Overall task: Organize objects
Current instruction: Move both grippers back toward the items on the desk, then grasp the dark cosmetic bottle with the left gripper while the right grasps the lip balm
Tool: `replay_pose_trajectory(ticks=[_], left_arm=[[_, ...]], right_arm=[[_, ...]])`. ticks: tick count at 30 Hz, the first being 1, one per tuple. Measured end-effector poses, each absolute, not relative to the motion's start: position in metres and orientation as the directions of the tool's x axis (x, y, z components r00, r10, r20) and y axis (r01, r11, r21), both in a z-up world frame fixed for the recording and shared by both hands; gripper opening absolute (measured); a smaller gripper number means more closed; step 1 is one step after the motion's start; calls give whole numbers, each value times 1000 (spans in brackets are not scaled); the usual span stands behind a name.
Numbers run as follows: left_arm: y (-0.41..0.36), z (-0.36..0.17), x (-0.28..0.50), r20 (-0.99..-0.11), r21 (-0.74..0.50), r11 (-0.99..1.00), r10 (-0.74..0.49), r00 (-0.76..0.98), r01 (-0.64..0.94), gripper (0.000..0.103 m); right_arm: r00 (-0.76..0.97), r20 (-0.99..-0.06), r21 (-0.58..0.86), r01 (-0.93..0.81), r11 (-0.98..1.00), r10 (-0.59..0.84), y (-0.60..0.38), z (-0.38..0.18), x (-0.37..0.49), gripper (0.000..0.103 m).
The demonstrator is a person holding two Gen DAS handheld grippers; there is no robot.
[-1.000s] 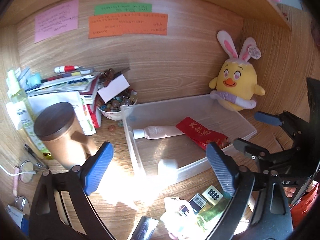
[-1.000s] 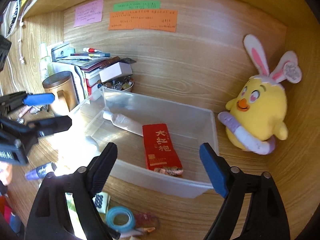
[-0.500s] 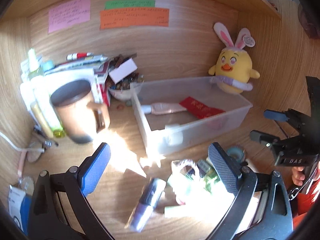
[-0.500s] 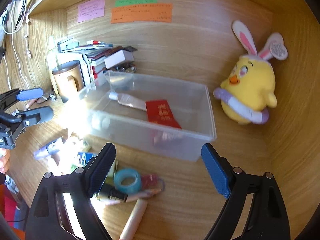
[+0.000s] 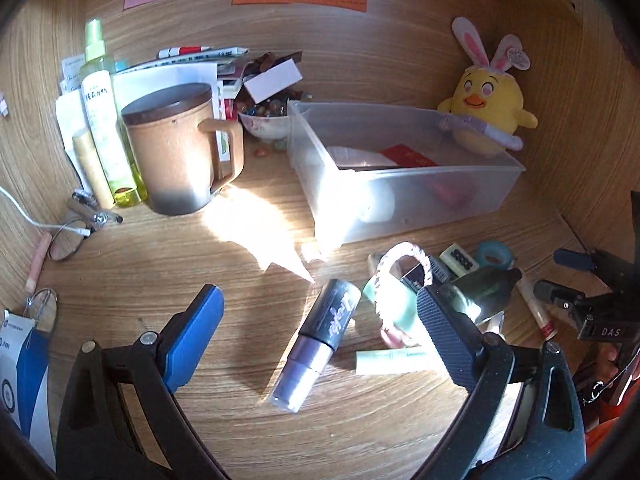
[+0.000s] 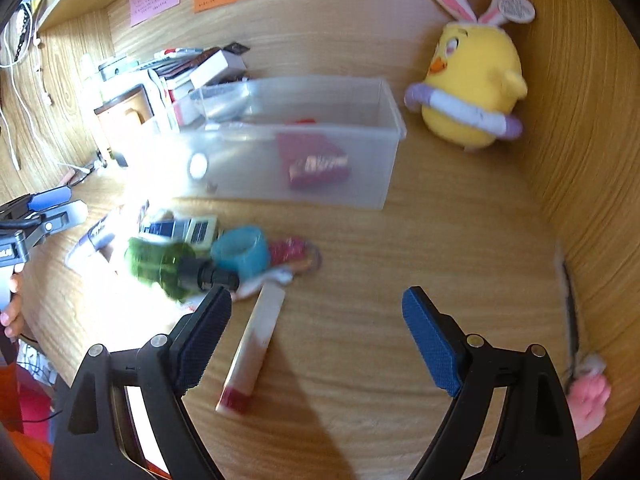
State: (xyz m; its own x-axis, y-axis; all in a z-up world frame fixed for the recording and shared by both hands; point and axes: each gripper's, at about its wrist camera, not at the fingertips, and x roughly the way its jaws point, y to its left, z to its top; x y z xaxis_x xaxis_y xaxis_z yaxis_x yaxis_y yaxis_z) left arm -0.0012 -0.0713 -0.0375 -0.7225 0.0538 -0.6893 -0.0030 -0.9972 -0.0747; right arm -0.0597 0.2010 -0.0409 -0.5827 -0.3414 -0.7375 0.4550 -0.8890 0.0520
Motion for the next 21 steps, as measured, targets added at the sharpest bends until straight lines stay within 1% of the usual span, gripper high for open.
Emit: replay_pose_trajectory(ticks=[1,2,3,4,5,7,8,10,11,12,13,15,16,17,18,20,21], left_arm=[[-73,-41,-2,-696,-75,-997,51,-716,2,97],[-74,-44,-3,-705,-77,-997,52,-708,3,90],[-75,-48,-4,-714,-81,-997,55,-698,4,86],[-76,-51,-6,-723,-86,-996,60,-688,3,79],[-77,-54,-8,-732,-94,-996,67,-677,2,76],[-79,-60,-11,-745,-105,-994,73,-663,8,73],[-79,-61,-12,-753,-108,-994,77,-654,8,68],[-78,-60,-12,-752,-115,-993,90,-653,-5,66],[-77,-59,-12,-752,-108,-994,86,-653,-6,65],[-75,-59,-14,-757,-93,-996,76,-650,-8,64],[-73,-60,-15,-762,-80,-997,68,-644,-11,61],[-71,-63,-20,-776,-73,-997,69,-627,-20,56],[-71,-64,-23,-783,-80,-996,78,-618,-24,51],[-71,-65,-25,-788,-90,-996,88,-609,-28,49],[-71,-67,-27,-792,-100,-995,98,-603,-31,44],[-71,-67,-28,-791,-90,-996,86,-606,-23,32],[-72,-67,-29,-791,-92,-996,87,-605,-23,28]], right_arm=[[-575,-742,55,458,-887,-343,200,-45,-58,84],[-570,-745,58,461,-886,-345,199,-48,-57,84],[-568,-746,61,462,-885,-348,197,-50,-55,83],[-566,-747,63,463,-884,-349,196,-52,-54,81],[-564,-747,65,465,-883,-352,194,-54,-53,78],[-555,-752,72,468,-881,-356,193,-56,-53,65],[-562,-748,66,464,-883,-352,193,-56,-53,63],[-559,-747,76,465,-882,-360,193,-57,-53,51],[-559,-745,82,465,-882,-364,194,-56,-53,49],[-559,-745,85,462,-883,-364,194,-56,-54,44],[-561,-744,83,461,-884,-362,194,-57,-54,38],[-567,-744,75,456,-887,-355,195,-56,-54,31],[-569,-744,71,454,-888,-351,195,-56,-55,27],[-571,-743,70,453,-889,-349,195,-56,-54,26],[-573,-742,70,451,-890,-349,196,-56,-54,23],[-579,-740,69,442,-894,-344,198,-56,-55,18],[-581,-739,69,439,-896,-341,198,-56,-55,14]])
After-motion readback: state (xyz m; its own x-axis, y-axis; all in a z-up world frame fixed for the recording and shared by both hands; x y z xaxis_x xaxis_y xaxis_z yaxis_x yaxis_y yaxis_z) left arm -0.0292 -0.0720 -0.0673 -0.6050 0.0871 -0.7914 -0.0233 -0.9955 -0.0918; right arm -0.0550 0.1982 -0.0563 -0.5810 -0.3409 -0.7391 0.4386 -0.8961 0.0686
